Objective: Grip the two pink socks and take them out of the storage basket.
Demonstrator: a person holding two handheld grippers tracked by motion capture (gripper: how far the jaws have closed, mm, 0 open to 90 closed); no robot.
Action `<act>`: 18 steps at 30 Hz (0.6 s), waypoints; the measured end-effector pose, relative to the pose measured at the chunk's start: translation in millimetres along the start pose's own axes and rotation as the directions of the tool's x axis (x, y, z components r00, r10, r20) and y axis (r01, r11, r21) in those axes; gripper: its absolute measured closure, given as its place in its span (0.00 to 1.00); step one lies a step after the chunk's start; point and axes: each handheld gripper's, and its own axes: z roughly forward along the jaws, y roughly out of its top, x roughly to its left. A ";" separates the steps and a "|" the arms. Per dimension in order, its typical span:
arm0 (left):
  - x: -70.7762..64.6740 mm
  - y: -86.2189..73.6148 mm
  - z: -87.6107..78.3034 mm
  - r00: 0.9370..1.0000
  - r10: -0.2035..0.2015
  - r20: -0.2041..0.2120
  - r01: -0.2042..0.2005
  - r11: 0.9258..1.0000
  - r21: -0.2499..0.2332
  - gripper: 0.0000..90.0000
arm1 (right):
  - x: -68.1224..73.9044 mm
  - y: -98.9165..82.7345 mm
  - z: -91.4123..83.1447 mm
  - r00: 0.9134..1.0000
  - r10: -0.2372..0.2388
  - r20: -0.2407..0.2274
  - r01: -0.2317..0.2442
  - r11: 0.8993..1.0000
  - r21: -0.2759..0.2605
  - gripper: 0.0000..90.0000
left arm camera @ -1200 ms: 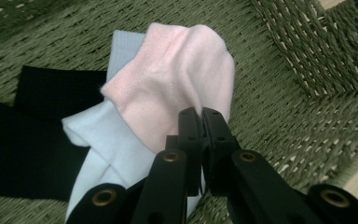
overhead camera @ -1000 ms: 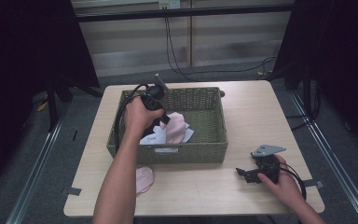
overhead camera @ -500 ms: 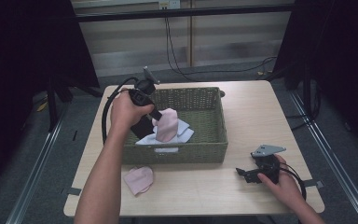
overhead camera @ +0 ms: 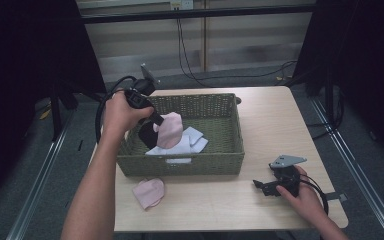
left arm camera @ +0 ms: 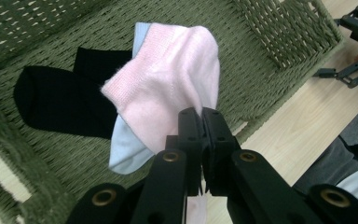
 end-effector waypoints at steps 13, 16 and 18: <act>-2.7 -10.1 -24.2 1.000 0.011 0.008 -0.011 1.000 -0.001 0.97 | 0.0 0.0 -0.1 1.000 0.000 0.000 0.000 1.000 0.002 0.12; -2.6 -12.2 -29.0 1.000 0.012 0.007 -0.012 1.000 -0.002 0.97 | 0.0 0.0 -0.1 1.000 -0.001 0.000 0.001 1.000 0.002 0.12; -2.8 -13.1 -30.6 1.000 0.004 0.013 -0.004 1.000 -0.008 0.97 | 0.0 0.0 -0.1 1.000 -0.001 0.000 0.001 1.000 0.002 0.12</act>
